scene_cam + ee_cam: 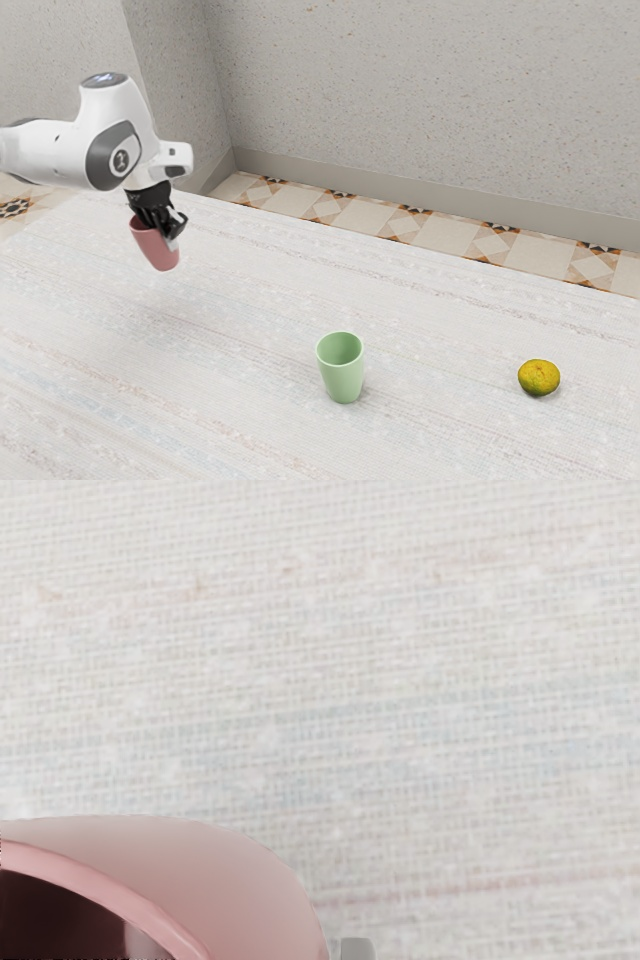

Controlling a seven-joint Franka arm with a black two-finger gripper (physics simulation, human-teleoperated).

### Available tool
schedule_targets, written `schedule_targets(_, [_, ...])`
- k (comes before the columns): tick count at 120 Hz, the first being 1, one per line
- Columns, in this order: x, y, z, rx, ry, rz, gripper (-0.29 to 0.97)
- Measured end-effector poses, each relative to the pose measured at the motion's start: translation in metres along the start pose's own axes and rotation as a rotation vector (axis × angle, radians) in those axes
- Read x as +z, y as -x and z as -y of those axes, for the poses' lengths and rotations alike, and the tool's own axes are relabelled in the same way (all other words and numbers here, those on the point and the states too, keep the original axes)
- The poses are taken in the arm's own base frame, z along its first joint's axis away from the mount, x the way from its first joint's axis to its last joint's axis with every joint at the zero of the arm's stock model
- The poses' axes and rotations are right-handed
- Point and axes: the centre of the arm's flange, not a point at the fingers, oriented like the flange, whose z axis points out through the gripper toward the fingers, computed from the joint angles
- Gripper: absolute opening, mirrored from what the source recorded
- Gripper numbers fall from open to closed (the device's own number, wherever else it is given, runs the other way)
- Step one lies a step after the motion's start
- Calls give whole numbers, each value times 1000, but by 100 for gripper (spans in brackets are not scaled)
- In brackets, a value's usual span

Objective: Place the left cup onto the right cup

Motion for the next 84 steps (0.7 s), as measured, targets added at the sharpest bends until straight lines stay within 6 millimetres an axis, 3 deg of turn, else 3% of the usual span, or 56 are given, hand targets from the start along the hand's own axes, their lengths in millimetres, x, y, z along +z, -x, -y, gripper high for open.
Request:
schedule_targets(27, [-26,-25,-77,83,32,-1,-8])
schedule_targets(84, [-61,-38,-225,188,-8,7,-8])
